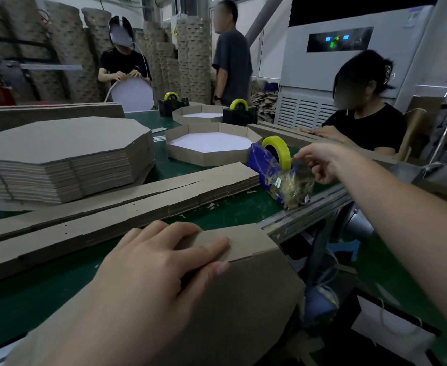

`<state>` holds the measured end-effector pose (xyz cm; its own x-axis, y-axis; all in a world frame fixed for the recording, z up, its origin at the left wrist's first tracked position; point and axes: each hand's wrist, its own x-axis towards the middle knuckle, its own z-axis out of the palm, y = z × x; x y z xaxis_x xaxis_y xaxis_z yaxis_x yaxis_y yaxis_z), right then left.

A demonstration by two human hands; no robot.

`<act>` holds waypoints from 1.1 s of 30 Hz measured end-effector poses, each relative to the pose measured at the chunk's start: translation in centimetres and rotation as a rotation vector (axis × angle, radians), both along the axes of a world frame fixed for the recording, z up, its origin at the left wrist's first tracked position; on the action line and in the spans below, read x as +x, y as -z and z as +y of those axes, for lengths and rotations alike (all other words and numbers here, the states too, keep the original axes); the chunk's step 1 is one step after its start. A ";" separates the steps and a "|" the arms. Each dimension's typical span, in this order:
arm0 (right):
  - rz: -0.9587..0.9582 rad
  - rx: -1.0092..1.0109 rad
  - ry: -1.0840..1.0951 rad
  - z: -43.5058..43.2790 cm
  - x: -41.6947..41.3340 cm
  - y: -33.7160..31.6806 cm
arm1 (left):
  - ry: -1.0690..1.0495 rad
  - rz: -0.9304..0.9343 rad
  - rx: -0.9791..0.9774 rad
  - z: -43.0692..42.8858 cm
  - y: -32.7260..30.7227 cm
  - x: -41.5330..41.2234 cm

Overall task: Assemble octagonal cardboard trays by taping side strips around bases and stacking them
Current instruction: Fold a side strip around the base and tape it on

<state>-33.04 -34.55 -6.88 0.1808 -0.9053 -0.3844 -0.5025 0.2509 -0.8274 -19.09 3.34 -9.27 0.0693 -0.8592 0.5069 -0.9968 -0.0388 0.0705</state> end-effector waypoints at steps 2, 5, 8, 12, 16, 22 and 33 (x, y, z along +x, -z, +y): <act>0.029 0.006 -0.012 -0.1 0.0 -0.5 | -0.002 0.000 0.002 0.0 0.0 0.1; 0.120 -0.027 -0.029 -0.5 -0.1 -1.3 | -0.001 0.002 0.007 0.1 0.1 0.1; 0.173 -0.038 -0.045 -0.8 0.1 -1.7 | 0.001 0.008 0.019 -0.1 0.0 0.1; 0.289 0.000 -0.057 -0.9 0.4 -2.5 | -0.001 0.021 0.016 0.0 0.0 0.0; 0.273 0.054 -0.061 -0.7 0.3 -3.0 | 0.000 0.038 0.023 0.2 0.0 0.1; 0.053 0.077 0.004 -0.3 0.2 -2.3 | -0.001 0.024 0.012 0.2 0.2 0.1; -0.639 -0.019 0.063 1.8 -2.6 2.7 | -0.026 0.018 0.009 0.2 0.1 0.1</act>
